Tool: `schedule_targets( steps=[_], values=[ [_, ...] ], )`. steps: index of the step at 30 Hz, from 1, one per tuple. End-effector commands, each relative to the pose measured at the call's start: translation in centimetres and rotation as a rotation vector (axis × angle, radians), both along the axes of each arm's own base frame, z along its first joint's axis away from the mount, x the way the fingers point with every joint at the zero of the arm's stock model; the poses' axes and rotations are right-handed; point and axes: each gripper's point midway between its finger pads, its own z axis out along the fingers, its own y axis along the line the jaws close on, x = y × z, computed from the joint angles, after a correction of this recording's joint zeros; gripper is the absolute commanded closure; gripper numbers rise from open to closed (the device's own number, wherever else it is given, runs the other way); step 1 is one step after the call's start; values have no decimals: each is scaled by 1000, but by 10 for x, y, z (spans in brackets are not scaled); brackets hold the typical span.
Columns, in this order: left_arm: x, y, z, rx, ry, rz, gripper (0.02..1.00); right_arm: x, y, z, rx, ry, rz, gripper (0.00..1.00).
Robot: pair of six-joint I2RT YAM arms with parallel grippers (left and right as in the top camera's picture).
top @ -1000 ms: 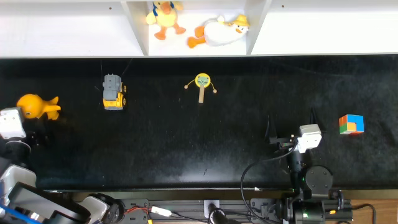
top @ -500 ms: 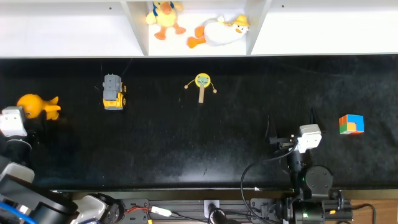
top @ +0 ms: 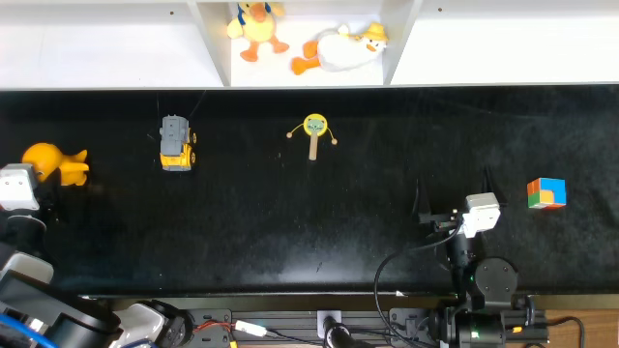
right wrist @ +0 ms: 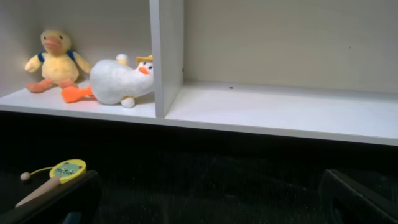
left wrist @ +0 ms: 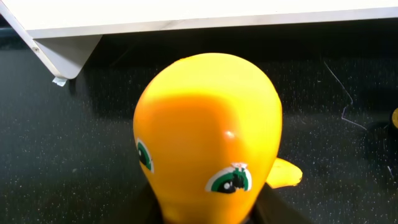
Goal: Store Toys
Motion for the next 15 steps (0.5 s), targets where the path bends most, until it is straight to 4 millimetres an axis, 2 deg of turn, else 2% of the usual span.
schedule_targets(
  steps=[1, 5, 9, 12, 15],
  values=[
    [4, 2, 12, -11, -46, -18, 724, 0, -2, -3, 4, 0, -13, 5],
    [7, 5, 23, -28, -89, -7, 774, 0, -2, -3, 4, 0, -13, 7],
    [11, 12, 37, -66, -139, 30, 879, 0, -2, -3, 4, 0, -13, 5],
    [17, 15, 55, -109, -204, 53, 980, 0, -2, -3, 4, 0, -13, 5],
    [28, 18, 73, -157, -264, 93, 982, 0, -2, -3, 4, 0, -13, 5]
  ],
)
